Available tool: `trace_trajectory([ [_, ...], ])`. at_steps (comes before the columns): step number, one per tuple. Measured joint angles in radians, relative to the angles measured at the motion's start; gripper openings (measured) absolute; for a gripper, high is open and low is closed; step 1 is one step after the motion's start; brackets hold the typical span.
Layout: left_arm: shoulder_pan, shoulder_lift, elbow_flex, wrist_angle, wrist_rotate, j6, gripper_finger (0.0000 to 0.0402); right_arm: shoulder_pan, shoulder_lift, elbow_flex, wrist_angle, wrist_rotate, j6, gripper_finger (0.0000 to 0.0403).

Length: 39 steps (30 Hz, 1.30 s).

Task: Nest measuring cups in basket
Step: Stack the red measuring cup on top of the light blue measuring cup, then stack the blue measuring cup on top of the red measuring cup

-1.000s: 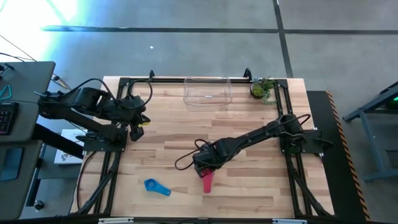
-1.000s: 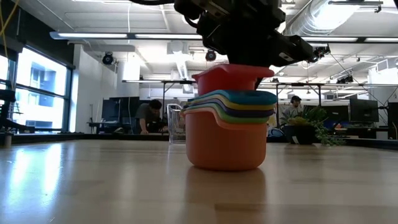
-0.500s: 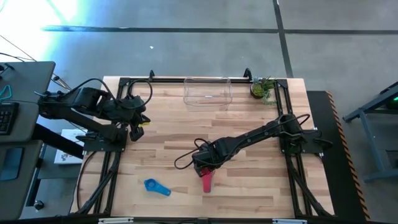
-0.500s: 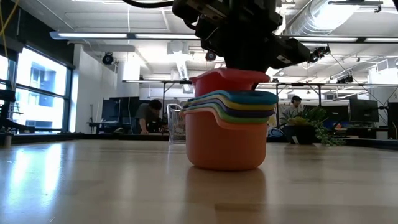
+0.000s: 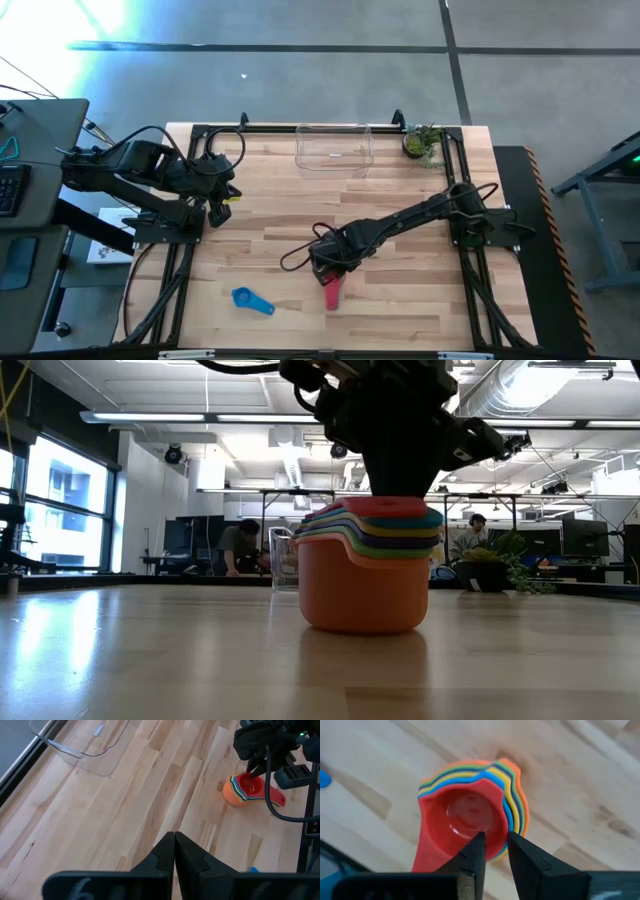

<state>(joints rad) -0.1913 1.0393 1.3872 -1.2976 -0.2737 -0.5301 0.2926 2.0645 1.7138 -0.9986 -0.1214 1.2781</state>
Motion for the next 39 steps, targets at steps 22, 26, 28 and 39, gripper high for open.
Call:
trace_trajectory([
  [22, -0.087, 0.012, 0.000, 0.001, 0.142, -0.195, 0.0003, -0.028, -0.190, 0.000, -0.095, 0.137, -0.122, 0.0074],
  [26, -0.166, 0.032, 0.000, 0.001, 0.142, -0.253, 0.0003, -0.042, -0.256, 0.000, -0.133, 0.192, -0.158, 0.0074],
  [28, -0.207, 0.047, 0.000, 0.001, 0.141, -0.272, 0.0003, -0.048, -0.288, 0.000, -0.152, 0.216, -0.169, 0.0074],
  [39, -0.370, 0.115, 0.000, 0.001, 0.187, -0.431, 0.0005, -0.065, -0.436, 0.000, -0.181, 0.293, -0.179, 0.0074],
])
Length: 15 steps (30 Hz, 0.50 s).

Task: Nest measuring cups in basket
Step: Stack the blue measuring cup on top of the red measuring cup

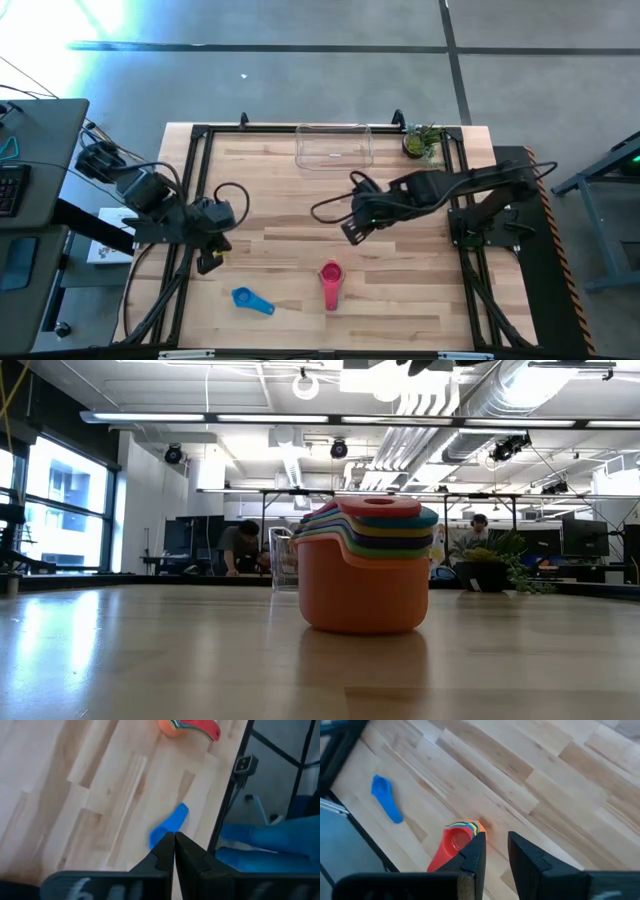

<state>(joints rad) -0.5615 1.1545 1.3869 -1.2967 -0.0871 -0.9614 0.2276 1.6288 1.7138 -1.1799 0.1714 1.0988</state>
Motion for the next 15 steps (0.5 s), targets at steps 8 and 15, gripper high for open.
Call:
trace_trajectory([
  [8, -0.077, 0.046, 0.000, 0.000, 0.024, 0.026, 0.0045, 0.013, -0.022, 0.000, 0.001, 0.027, 0.053, 0.0074],
  [15, -0.163, 0.120, 0.000, 0.000, 0.005, 0.066, 0.0073, 0.029, -0.019, 0.000, 0.002, 0.066, 0.145, 0.0074],
])
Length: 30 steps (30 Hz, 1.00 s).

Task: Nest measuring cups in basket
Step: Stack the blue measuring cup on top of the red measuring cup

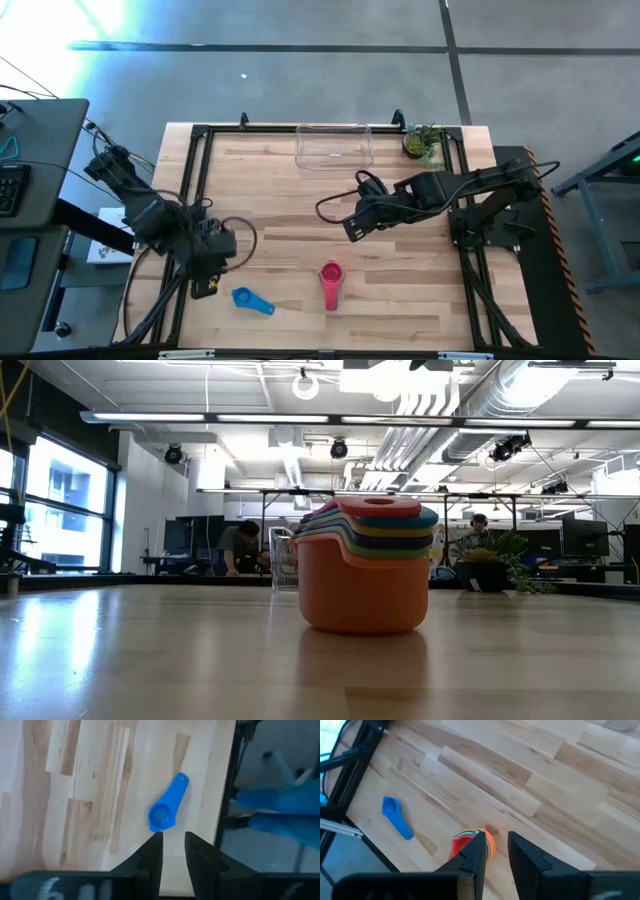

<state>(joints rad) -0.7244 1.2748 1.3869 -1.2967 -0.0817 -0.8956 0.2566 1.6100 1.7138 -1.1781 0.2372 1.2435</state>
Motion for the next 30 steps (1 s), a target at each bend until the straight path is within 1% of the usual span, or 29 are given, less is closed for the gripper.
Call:
trace_trajectory([
  [7, -0.096, 0.088, -0.010, 0.014, -0.087, 0.038, 0.0065, 0.008, 0.000, 0.000, 0.006, -0.003, 0.075, 0.0074],
  [10, -0.119, 0.100, -0.070, 0.048, -0.089, 0.043, 0.0061, 0.008, 0.000, 0.000, 0.008, -0.003, 0.102, 0.0074],
  [15, -0.141, 0.102, -0.218, 0.123, -0.089, 0.036, 0.0060, 0.008, 0.000, 0.000, 0.016, -0.003, 0.111, 0.0074],
  [20, -0.143, 0.102, -0.341, 0.265, -0.076, 0.037, 0.0060, 0.008, 0.000, 0.000, 0.020, -0.001, 0.111, 0.0074],
  [26, -0.143, 0.101, -0.445, 0.410, -0.062, 0.051, 0.0060, 0.008, 0.000, 0.000, 0.020, 0.006, 0.111, 0.0074],
  [30, -0.143, 0.101, -0.489, 0.481, -0.086, 0.103, 0.0060, 0.008, 0.000, 0.000, 0.019, 0.016, 0.111, 0.0074],
])
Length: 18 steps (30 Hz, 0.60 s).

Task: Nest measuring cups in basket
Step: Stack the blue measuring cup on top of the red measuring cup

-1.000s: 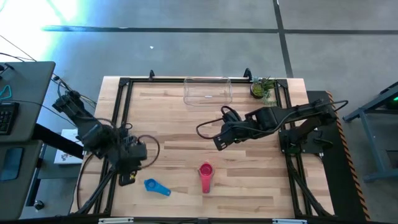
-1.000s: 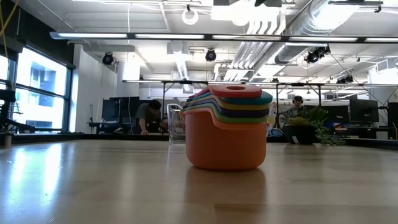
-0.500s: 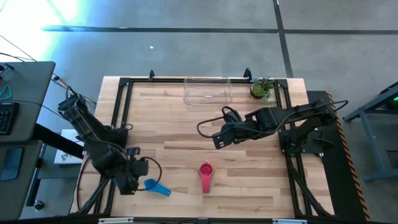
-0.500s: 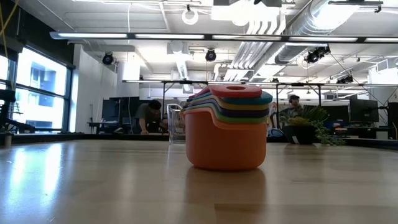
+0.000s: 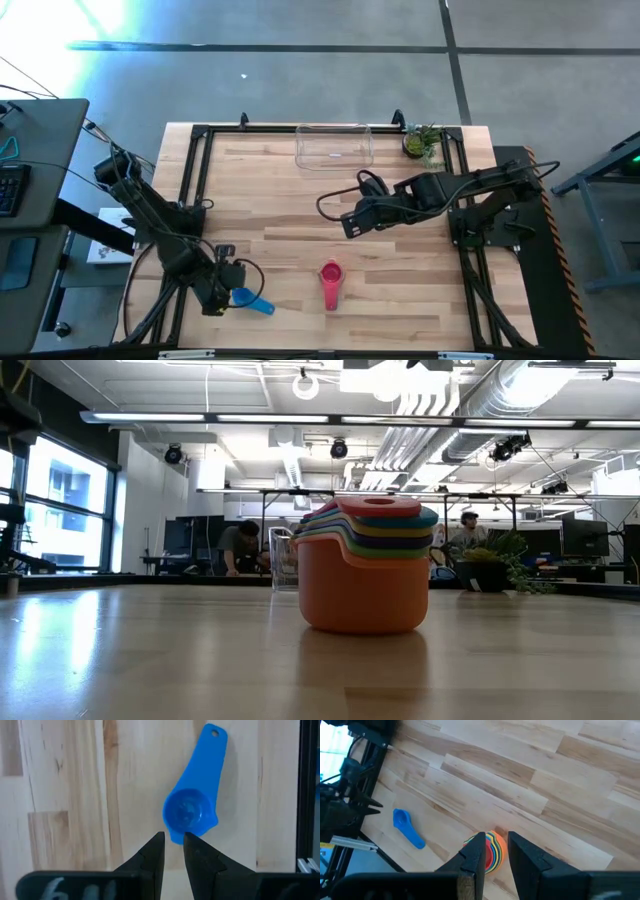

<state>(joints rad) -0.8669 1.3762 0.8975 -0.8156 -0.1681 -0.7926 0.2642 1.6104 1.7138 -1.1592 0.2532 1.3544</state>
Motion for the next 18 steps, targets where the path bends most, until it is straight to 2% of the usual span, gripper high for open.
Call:
trace_trajectory([
  [18, 0.023, 0.000, -0.147, 0.219, 0.027, 0.019, 0.0060, 0.000, 0.000, 0.000, -0.004, 0.026, -0.008, 0.0074],
])
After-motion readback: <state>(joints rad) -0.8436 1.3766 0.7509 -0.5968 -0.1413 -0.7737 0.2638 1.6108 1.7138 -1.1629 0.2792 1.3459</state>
